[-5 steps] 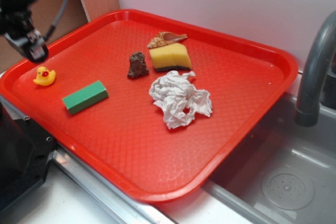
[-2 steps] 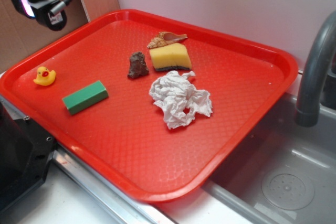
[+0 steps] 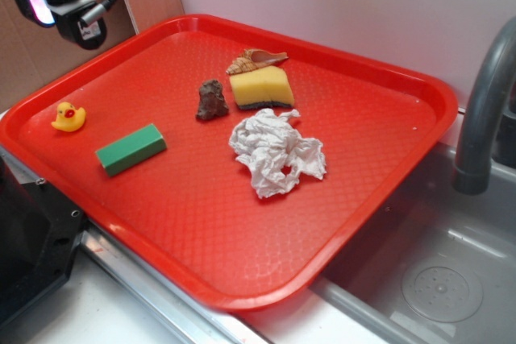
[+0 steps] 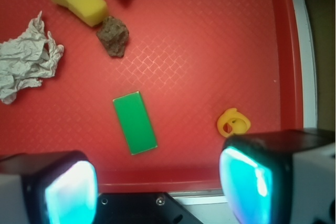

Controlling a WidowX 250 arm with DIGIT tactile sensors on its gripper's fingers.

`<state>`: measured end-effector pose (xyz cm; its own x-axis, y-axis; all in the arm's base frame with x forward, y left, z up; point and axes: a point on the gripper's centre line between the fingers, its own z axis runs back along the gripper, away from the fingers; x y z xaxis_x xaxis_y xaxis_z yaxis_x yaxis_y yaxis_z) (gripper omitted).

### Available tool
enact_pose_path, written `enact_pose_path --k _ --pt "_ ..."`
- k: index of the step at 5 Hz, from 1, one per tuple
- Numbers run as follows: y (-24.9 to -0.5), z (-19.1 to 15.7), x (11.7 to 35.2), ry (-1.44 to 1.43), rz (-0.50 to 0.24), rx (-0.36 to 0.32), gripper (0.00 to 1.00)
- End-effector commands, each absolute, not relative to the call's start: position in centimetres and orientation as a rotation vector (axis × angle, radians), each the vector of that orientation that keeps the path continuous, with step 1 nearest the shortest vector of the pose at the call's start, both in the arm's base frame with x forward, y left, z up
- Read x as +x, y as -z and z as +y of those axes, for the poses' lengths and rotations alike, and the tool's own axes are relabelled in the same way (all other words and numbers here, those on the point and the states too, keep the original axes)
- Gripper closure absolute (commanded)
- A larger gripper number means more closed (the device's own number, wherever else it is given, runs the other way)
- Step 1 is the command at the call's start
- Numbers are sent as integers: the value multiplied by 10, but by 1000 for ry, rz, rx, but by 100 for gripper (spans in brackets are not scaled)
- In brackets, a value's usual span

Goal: Grab the yellow duck.

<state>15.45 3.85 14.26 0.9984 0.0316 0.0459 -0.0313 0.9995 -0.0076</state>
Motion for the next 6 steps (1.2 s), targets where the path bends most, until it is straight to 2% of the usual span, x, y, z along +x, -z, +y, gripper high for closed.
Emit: enact_pose_path --k 1,2,4,5,6 --pt "-83 97 150 14 -126 27 0" --pt "-68 119 150 38 -107 -22 0" --pt "-49 137 151 47 -54 25 0" --pt "-40 135 150 61 -37 55 0" --pt "-27 136 148 67 -15 56 0"
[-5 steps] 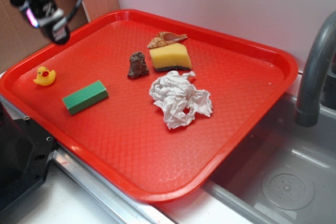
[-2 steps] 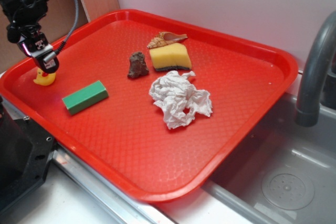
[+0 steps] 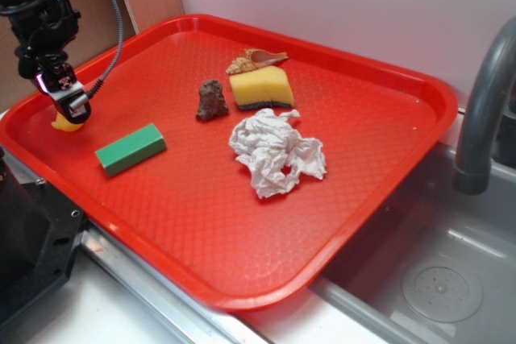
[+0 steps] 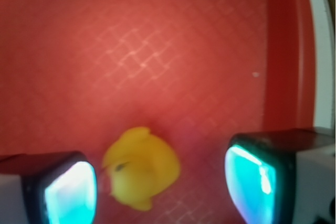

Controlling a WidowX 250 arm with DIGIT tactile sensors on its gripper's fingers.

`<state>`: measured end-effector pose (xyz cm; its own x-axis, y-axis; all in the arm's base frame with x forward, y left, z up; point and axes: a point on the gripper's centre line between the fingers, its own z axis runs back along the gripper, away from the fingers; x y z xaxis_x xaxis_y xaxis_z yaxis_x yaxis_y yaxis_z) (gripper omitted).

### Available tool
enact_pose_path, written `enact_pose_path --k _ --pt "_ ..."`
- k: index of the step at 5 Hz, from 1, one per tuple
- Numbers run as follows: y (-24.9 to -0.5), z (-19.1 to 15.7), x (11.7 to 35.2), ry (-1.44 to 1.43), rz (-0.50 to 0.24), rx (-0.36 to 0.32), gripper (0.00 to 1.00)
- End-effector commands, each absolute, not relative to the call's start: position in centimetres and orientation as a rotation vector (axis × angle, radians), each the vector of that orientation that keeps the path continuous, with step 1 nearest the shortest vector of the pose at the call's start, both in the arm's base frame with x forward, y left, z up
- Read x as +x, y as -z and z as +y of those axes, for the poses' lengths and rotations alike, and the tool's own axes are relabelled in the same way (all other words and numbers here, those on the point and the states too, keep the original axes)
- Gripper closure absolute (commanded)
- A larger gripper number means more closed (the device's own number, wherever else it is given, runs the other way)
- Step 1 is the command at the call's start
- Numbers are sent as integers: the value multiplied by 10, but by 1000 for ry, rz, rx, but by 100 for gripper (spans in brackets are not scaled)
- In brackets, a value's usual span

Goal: Grab the yellow duck.

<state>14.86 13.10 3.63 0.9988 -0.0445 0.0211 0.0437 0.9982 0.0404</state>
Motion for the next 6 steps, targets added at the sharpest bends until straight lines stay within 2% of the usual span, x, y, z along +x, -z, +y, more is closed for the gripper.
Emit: enact_pose_path --k 1,2,3,4,5,6 --pt "-18 128 150 79 4 25 57" --pt "-15 123 148 74 17 -3 100" --pt "-24 119 147 58 12 -30 100" --pt "-73 88 154 47 -68 0 100" --pt "-123 49 173 56 -113 24 100" --pt "-151 29 186 11 -94 10 100"
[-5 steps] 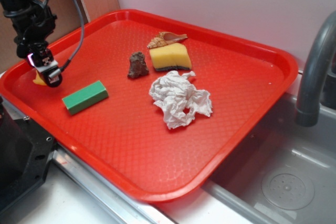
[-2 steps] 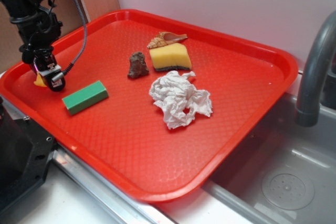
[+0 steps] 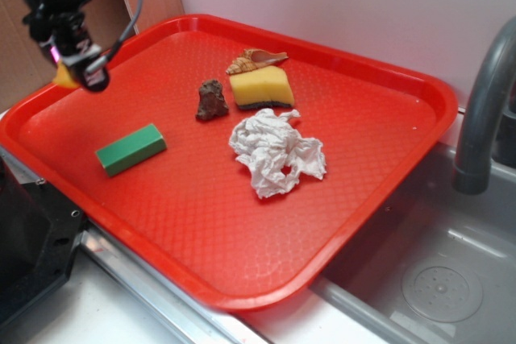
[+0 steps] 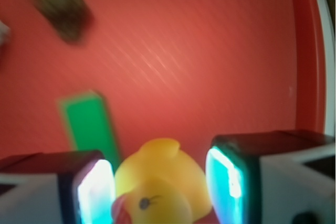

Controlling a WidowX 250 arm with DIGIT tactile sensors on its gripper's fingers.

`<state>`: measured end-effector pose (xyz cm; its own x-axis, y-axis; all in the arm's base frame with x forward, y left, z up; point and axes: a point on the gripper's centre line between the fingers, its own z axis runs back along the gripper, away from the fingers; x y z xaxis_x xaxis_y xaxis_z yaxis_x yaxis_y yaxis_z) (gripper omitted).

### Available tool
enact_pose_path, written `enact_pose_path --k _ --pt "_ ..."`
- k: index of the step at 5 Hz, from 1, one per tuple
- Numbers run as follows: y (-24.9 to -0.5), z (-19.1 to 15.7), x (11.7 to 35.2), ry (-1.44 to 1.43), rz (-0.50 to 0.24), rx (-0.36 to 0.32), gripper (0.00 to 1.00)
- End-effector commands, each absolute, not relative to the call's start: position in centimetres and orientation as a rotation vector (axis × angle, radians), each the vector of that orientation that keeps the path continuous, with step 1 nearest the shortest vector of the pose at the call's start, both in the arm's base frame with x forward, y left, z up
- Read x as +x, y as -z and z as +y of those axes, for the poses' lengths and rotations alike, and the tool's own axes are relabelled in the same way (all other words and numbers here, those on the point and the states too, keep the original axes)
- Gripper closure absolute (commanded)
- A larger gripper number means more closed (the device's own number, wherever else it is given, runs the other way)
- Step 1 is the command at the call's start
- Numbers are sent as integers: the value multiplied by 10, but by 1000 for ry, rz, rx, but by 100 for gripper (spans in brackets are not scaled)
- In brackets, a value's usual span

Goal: Grab the yellow duck.

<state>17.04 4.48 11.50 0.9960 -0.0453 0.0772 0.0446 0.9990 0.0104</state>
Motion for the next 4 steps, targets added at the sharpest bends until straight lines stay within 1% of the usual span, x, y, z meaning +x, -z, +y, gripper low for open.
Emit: enact_pose_path --k 1,2,3,4 --pt "-155 24 196 -16 -81 4 100" --pt "-158 28 207 -57 -99 -3 100" --pt "-165 31 208 -60 -123 -41 100" --pt "-162 32 210 -56 -116 -63 100"
